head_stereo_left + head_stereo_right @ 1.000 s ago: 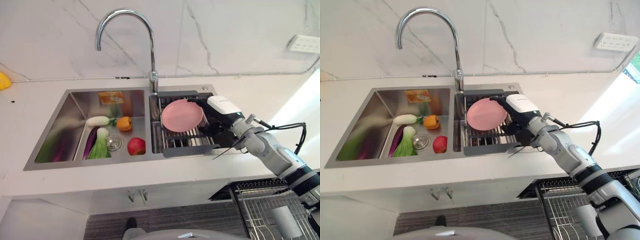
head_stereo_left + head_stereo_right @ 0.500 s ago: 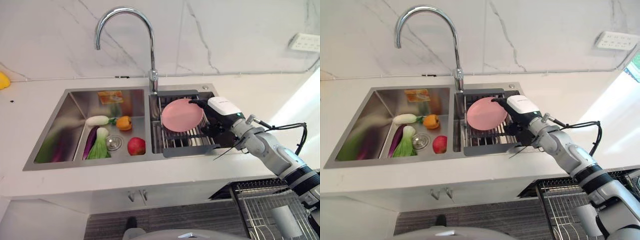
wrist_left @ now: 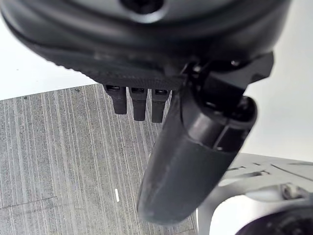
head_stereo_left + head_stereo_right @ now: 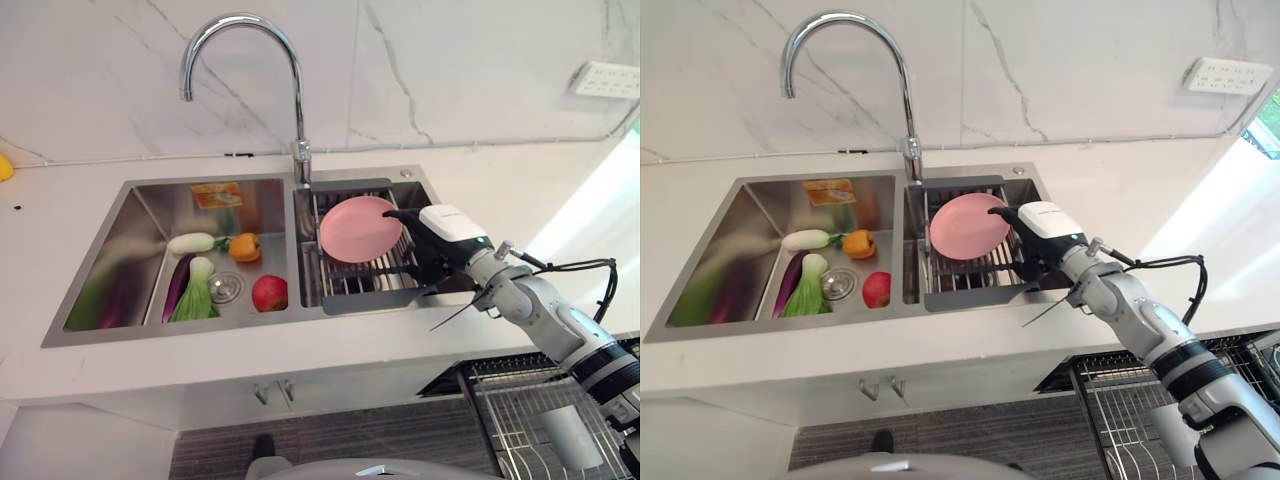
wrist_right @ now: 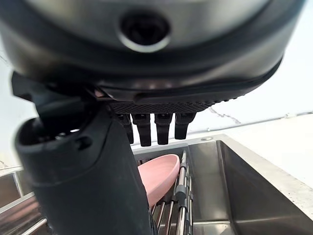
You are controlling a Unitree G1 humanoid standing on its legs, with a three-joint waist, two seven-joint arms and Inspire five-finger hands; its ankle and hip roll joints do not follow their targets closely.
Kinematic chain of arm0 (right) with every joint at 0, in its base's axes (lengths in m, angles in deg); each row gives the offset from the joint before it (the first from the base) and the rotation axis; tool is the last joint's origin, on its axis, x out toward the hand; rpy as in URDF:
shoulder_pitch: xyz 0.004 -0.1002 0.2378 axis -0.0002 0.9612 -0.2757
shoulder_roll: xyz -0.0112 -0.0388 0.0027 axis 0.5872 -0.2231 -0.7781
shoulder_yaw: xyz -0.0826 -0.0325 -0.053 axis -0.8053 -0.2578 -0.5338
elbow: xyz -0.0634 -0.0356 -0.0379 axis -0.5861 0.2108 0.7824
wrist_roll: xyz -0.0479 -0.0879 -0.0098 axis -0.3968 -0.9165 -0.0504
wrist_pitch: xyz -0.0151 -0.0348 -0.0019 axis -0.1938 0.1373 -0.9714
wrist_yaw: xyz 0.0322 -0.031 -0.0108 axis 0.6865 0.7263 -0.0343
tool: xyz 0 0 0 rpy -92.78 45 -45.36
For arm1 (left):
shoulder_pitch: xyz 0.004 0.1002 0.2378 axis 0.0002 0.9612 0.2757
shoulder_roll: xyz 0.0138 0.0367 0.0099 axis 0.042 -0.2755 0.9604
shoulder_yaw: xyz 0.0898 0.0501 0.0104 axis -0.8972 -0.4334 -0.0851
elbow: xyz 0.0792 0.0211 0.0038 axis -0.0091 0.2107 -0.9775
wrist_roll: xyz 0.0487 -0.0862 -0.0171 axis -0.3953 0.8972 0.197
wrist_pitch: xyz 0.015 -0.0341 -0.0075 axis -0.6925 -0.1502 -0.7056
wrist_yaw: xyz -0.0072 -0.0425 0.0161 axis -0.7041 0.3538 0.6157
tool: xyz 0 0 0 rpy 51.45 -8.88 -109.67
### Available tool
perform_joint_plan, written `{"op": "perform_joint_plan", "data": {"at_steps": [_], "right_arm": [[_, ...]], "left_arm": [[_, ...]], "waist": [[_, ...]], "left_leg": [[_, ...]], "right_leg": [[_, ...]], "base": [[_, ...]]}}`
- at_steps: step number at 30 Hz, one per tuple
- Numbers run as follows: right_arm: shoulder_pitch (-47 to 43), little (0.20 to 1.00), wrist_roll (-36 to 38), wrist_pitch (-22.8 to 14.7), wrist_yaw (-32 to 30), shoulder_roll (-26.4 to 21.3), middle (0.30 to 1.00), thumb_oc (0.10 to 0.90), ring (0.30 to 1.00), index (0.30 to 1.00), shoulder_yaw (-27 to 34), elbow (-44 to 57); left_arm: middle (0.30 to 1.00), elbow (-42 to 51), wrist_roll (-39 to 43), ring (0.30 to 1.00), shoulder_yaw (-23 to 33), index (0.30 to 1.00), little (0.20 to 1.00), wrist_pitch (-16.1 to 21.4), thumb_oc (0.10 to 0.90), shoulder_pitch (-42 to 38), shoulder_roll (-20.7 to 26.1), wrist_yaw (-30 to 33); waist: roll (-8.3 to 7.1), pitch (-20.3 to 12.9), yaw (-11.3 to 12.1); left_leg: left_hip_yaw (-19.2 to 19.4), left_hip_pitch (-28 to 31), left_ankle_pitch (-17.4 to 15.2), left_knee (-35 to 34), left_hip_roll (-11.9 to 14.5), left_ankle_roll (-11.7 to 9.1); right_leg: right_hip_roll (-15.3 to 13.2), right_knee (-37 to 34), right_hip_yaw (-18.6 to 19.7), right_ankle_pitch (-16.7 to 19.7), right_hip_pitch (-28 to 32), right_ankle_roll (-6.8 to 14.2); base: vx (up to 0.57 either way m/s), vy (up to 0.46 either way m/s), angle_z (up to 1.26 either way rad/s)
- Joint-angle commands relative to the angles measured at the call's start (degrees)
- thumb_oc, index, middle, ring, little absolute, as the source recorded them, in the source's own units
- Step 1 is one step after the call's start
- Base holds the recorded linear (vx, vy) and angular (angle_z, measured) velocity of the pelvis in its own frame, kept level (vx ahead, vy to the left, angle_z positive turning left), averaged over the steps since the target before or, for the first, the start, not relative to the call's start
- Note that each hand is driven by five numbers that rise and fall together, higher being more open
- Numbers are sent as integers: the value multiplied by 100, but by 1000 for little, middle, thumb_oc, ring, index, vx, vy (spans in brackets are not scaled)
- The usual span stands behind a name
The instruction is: Place the dishes in the dishwasher.
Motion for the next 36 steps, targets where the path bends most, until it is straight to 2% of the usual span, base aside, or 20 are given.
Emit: {"op": "perform_joint_plan", "data": {"at_steps": [1, 8, 15, 28, 29, 30, 36], "right_arm": [[-548, 900, -22, -104, -312, -204, 900, 800, 900, 900, 342, 189], [-867, 900, -326, -92, -459, -67, 900, 800, 900, 900, -81, -253], [-1592, 900, -1218, -17, -885, 108, 900, 800, 900, 900, -893, -1086], [-1884, 900, -1894, 183, -1144, 466, 900, 800, 900, 900, -1258, -1499], [-1876, 726, -1905, 182, -1089, 495, 726, 684, 726, 726, -1287, -1486], [-1877, 300, -1925, 180, -1078, 499, 300, 400, 300, 300, -1308, -1469], [-1879, 300, -2003, 175, -1199, 508, 300, 400, 300, 300, -1332, -1435]], "left_arm": [[900, -312, -165, 900, -520, 900, 900, 25, 800, -375, 168, 50], [900, -238, -481, 900, -754, 900, 900, 87, 800, -351, 240, 110], [900, -45, -1095, 900, -1274, 900, 900, 197, 800, -425, 374, 210], [900, -3, -1311, 900, -1309, 900, 900, 195, 800, -513, 421, 421], [900, -46, -1219, 900, -1242, 900, 900, 171, 800, -517, 409, 429], [900, -73, -1202, 900, -1219, 900, 900, 163, 800, -516, 397, 443], [900, 5, -1367, 900, -1302, 900, 900, 175, 800, -563, 436, 494]], "waist": [[-15, -15, 227], [-12, 21, 268], [-13, 56, 359], [-10, 84, 437], [-18, 79, 461], [-20, 74, 462], [-32, 83, 482]], "left_leg": [[36, 620, -979, 69, -96, 200], [10, 608, -987, 66, -105, 199], [-41, 548, -976, 71, -93, 187], [-148, 489, -977, 81, -126, 188], [-168, 486, -977, 81, -129, 186], [-181, 486, -979, 79, -129, 185], [-207, 493, -984, 79, -132, 183]], "right_leg": [[-268, 93, -25, -336, -66, 144], [-275, 93, -30, -343, -69, 148], [-263, 93, -51, -355, -95, 156], [-276, 93, -95, -358, -107, 153], [-272, 93, -106, -364, -98, 149], [-271, 93, -115, -372, -91, 149], [-270, 93, -139, -379, -69, 148]], "base": [[0, 0, 0], [0, 0, 0], [-1, -2, 1], [2, -1, 2], [0, 0, 0], [0, 0, 0], [-5, -1, 2]]}}
